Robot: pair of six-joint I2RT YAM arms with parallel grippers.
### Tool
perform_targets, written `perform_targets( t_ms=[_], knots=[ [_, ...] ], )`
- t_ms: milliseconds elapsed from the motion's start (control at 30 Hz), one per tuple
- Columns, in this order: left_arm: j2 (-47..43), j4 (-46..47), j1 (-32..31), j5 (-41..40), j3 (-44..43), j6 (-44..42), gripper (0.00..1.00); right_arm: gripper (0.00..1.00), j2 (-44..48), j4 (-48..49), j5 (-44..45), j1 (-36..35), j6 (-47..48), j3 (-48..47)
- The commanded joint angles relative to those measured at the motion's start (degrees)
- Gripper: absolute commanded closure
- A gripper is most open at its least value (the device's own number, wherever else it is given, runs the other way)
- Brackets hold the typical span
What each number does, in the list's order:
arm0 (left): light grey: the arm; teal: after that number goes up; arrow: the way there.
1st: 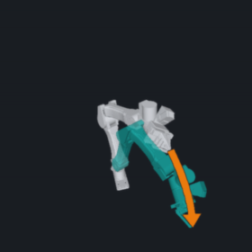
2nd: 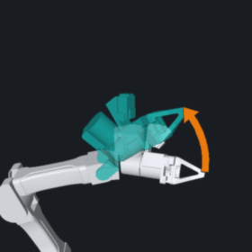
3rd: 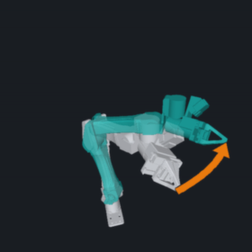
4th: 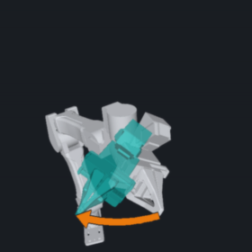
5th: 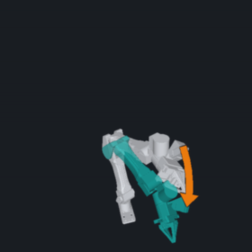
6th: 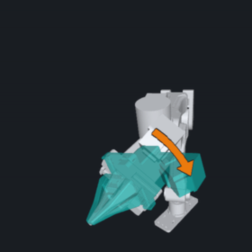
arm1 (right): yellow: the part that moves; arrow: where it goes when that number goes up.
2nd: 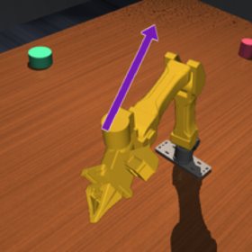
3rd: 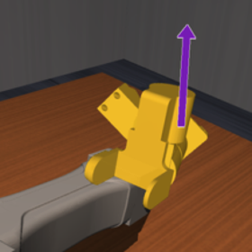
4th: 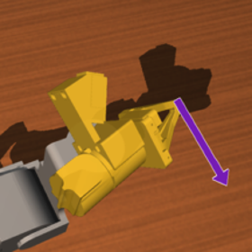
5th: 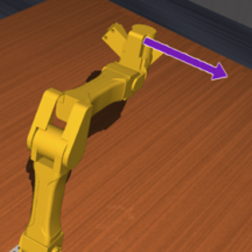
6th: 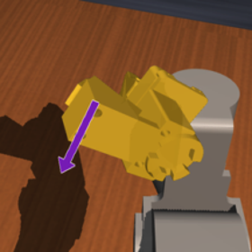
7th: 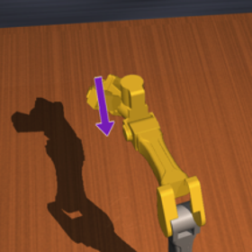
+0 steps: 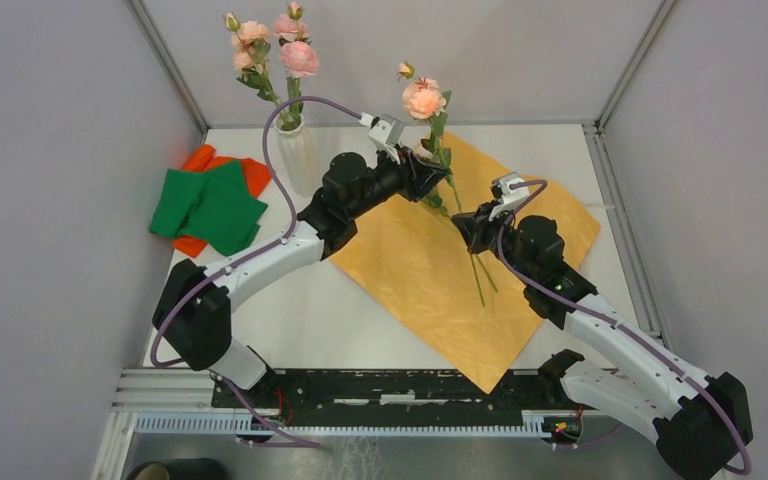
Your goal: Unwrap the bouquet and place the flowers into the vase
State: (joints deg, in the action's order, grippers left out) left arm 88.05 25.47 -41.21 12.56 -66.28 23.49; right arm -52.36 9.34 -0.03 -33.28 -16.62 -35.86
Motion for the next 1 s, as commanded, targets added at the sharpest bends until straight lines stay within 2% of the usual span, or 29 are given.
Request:
perform_targets(
  t_ms=[0, 33, 100, 367, 533, 667, 967],
  knots=[
    [1.84, 4.20, 0.08, 5.43, -2.14, 2.95, 0.52, 1.00, -0.51, 2.01, -0.85, -0.29, 0.86, -1.23],
    [2.21, 5.01, 0.10, 6.42, -1.94, 3.96, 0.47, 1.00, -0.43, 2.10, -0.85, -0.30, 0.84, -1.23],
    [2.68, 7.32, 0.08, 7.74, -0.62, 6.12, 0.45, 1.00, -0.20, 2.00, -0.61, -0.22, 0.96, -1.15],
    [3.76, 14.34, 0.06, 8.82, 5.70, 12.32, 0.46, 1.00, 1.07, 1.63, -0.32, -0.26, 1.31, -0.91],
    [0.62, 8.95, 0.11, 5.06, 7.32, 8.92, 0.47, 1.00, 3.57, 0.70, 3.67, -0.27, 2.62, -0.37],
    [-1.07, 9.81, 0.08, 5.18, 9.14, 9.34, 0.41, 1.00, 3.99, 1.31, 2.92, -0.27, 2.19, -0.05],
    [6.14, 18.61, 0.06, 9.31, 5.67, 16.34, 0.40, 1.00, 2.53, 3.09, 0.13, -0.24, 0.22, 1.13]
  ],
)
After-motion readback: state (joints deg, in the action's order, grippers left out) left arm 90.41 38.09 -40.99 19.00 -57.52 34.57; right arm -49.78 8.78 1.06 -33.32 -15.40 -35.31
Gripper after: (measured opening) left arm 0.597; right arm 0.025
